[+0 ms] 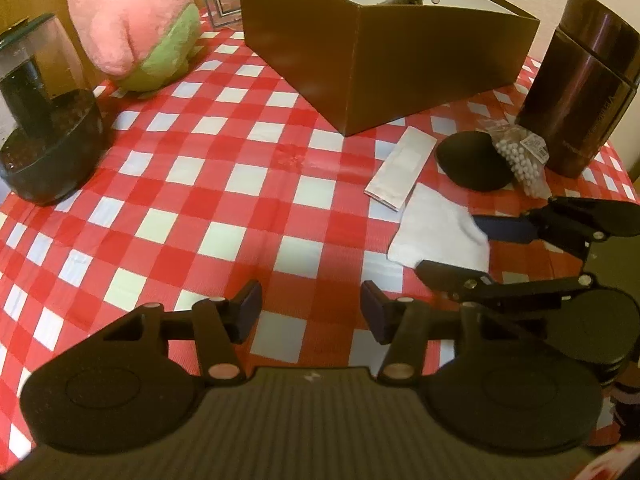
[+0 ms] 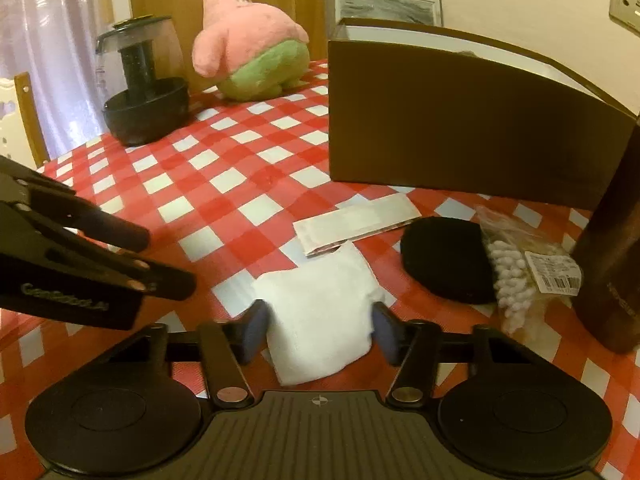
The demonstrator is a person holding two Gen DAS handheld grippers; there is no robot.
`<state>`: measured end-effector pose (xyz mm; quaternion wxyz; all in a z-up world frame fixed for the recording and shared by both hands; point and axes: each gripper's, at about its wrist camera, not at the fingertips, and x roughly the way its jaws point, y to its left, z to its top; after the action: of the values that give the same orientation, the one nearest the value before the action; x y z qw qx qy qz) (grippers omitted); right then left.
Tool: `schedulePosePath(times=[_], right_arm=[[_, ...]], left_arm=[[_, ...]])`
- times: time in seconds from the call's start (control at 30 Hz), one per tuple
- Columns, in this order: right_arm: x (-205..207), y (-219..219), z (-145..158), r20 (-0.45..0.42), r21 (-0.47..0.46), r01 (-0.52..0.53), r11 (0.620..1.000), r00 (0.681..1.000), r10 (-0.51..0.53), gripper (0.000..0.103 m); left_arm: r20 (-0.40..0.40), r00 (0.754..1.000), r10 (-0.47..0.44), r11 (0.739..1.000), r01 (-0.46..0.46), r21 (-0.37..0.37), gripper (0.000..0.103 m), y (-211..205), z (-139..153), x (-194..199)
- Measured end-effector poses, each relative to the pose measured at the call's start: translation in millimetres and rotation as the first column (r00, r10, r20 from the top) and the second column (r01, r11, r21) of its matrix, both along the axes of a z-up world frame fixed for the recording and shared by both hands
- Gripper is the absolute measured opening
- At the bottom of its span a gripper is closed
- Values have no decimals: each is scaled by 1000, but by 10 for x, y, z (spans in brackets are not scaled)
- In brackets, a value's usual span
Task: Organize soft objects
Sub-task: 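Grasp the white cloth square with the right tool, then grasp the white paper strip with the left tool while the right tool holds the cloth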
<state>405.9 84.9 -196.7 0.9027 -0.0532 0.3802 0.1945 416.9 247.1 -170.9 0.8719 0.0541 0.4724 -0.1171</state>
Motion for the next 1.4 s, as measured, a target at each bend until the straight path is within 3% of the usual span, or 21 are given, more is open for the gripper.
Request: schedulePosePath(times=[0.07,0.13,0.23,0.53,0.87,1.03,1.2,1.4], right_arm=[[0,-3,9,0,0,-6,1000,1000,6,31],[5,-8,15,2,-11,-11,1000,1000,11,19],[17,-50,16,-3,-4,1,1000,1000,-1,9],[18,-385,205,5,75,105,992,994,-106,8],[92,-710,322,15,106,220,970,975,-223,8],[103,-798,344,13,107,243,964,969,-245,8],[113,-842,345,2,113,258,960,966,-260,8],[128,-851,346,-2,122,264,957,964,-266,8]], left_arm=[[0,1000,-9,1000,9,-3,49,-20,-5,20],[5,1000,-16,1000,16,-4,49,-42,-2,37],[12,1000,-29,1000,29,-9,49,-78,8,71],[52,990,-133,991,134,-19,48,-368,72,203],[104,946,-306,952,306,7,47,-745,-11,646],[87,933,-349,937,349,18,41,-844,-128,817],[82,928,-364,930,366,-9,28,-847,-149,835],[83,924,-374,927,376,-4,25,-869,-145,781]])
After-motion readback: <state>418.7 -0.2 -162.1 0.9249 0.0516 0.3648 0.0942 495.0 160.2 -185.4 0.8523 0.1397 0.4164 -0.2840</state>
